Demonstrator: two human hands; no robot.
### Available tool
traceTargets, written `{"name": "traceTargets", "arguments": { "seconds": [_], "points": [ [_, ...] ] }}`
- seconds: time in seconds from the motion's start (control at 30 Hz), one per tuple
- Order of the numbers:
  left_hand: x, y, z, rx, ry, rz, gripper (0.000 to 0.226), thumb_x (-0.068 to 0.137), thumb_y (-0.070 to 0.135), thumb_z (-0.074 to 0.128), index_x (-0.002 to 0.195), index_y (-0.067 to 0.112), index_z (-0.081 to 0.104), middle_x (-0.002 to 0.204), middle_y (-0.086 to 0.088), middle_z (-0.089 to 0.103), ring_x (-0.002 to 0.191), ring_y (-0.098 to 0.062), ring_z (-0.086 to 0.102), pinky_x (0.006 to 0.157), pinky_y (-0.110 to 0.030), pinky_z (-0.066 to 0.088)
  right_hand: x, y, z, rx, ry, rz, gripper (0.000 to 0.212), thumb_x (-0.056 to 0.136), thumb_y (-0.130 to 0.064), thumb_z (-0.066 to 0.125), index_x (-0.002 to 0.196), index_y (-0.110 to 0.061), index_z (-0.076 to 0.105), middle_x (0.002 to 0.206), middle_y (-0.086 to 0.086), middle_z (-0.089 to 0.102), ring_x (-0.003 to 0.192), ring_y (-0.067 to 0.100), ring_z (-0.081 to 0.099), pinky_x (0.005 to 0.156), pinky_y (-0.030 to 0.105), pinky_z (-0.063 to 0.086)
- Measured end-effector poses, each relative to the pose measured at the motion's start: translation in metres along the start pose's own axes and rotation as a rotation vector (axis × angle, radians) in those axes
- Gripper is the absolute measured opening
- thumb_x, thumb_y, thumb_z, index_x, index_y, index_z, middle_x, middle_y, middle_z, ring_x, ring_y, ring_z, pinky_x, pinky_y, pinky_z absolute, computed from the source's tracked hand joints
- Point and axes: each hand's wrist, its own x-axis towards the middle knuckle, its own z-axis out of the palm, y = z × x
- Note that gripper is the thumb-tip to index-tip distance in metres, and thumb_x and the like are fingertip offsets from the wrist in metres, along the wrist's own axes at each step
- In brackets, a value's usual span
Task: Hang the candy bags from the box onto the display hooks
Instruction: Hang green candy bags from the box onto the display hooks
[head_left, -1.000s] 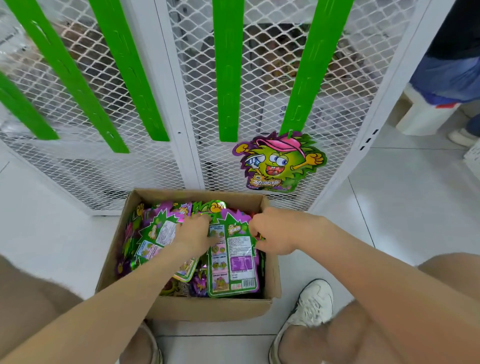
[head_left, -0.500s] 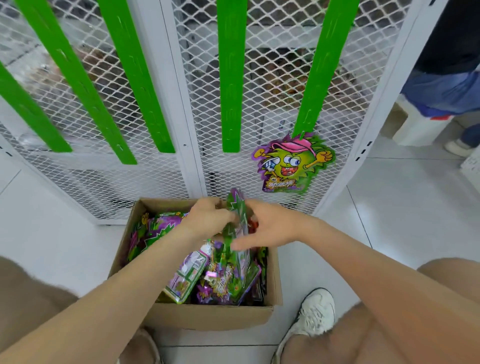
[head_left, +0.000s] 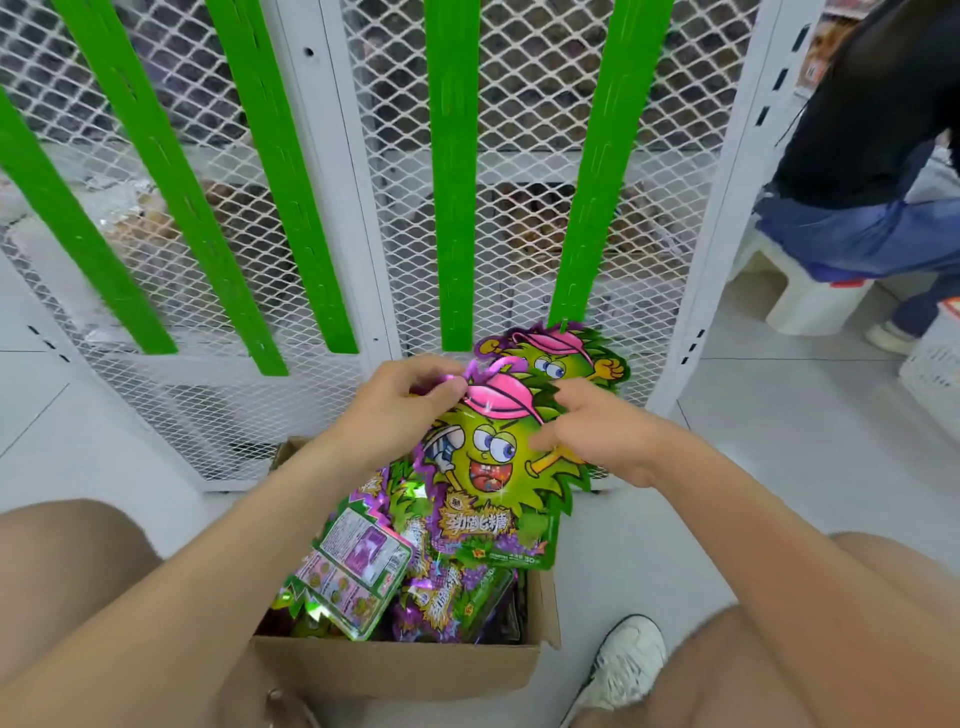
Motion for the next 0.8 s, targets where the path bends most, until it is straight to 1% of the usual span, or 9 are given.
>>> {"name": "traceTargets", "arguments": {
  "seconds": [0.07,0.13,0.23,0.37,0.5,0.6,0.63,0.7,0.8],
  "points": [
    [0.005,0.009,0.001,-0.053,-0.006,0.02,0.012,0.102,0.028,0.069,0.099,0.027,0.08,0.1,0.007,0.081,0.095,-0.005,0.074,0.096,-0.032,0.056,-0.004,-0.006,-0.005,0.038,0.044,-0.022,0.057,0.093,-0.031,0.076,0.144,-0.025,0.05,0.145,0.0,0.054,0.126,0.024,0.059,0.105,0.038,0.045],
    [0.011,0.014,0.002,-0.057,0.009,0.034,0.012,0.101,0.028,0.071,0.101,0.023,0.082,0.098,0.003,0.082,0.098,-0.013,0.076,0.096,-0.036,0.058,-0.006,-0.01,-0.01,0.024,0.076,-0.152,0.037,0.091,-0.048,0.075,0.123,-0.03,0.071,0.126,0.008,0.074,0.115,0.034,0.07,0.104,0.052,0.056],
    [0.015,0.028,0.003,-0.088,0.018,0.034,0.01,0.101,0.024,0.071,0.101,0.02,0.081,0.094,-0.001,0.082,0.089,-0.013,0.076,0.083,-0.029,0.058,-0.008,-0.017,-0.015,0.118,0.167,-0.3,0.018,0.102,-0.034,0.069,0.115,-0.027,0.079,0.109,0.006,0.081,0.107,0.031,0.075,0.097,0.053,0.059],
    [0.018,0.041,0.005,-0.085,0.008,0.043,0.011,0.101,0.019,0.071,0.097,0.019,0.081,0.089,-0.002,0.082,0.083,-0.012,0.075,0.086,-0.03,0.06,-0.006,-0.02,-0.022,0.092,0.16,-0.314,0.023,0.105,-0.036,0.063,0.119,-0.026,0.078,0.11,0.003,0.081,0.106,0.026,0.077,0.097,0.046,0.061],
    [0.023,0.046,0.006,-0.09,-0.001,0.03,0.01,0.1,0.021,0.072,0.096,0.02,0.082,0.087,-0.001,0.082,0.082,-0.015,0.077,0.082,-0.031,0.062,-0.002,-0.021,-0.033,0.086,0.148,-0.279,0.023,0.104,-0.035,0.065,0.117,-0.023,0.079,0.107,0.0,0.081,0.102,0.019,0.077,0.091,0.029,0.061],
    [0.031,0.047,0.013,-0.012,0.031,0.088,0.008,0.099,0.024,0.074,0.095,0.024,0.081,0.09,0.001,0.081,0.09,-0.02,0.076,0.086,-0.037,0.06,0.003,-0.019,-0.038,0.054,0.202,-0.257,0.027,0.098,-0.038,0.073,0.109,-0.015,0.081,0.1,0.013,0.08,0.091,0.024,0.077,0.095,0.045,0.061],
    [0.037,0.045,0.016,0.058,0.053,0.125,0.006,0.098,0.023,0.074,0.097,0.025,0.08,0.093,0.004,0.08,0.093,-0.018,0.074,0.09,-0.036,0.057,0.006,-0.019,-0.039,-0.019,0.239,-0.26,0.031,0.096,-0.041,0.074,0.104,-0.012,0.08,0.093,0.018,0.078,0.08,0.026,0.074,0.09,0.047,0.061],
    [0.046,0.047,0.024,0.246,0.096,0.212,0.013,0.097,0.023,0.074,0.108,0.026,0.078,0.108,0.014,0.076,0.105,-0.006,0.068,0.096,-0.026,0.048,0.009,-0.017,-0.042,-0.193,0.287,-0.258,0.035,0.096,-0.04,0.075,0.091,-0.006,0.078,0.064,0.011,0.062,0.052,0.021,0.053,0.056,0.032,0.051],
    [0.065,0.056,0.037,0.334,0.078,0.347,0.038,0.096,0.021,0.071,0.134,0.023,0.068,0.13,0.012,0.069,0.122,-0.007,0.061,0.109,-0.03,0.046,0.017,-0.012,-0.055,-0.45,0.35,-0.248,0.044,0.098,-0.038,0.072,0.069,-0.005,0.064,0.054,-0.001,0.041,0.046,0.013,0.036,0.05,0.031,0.027]
  ]
}}
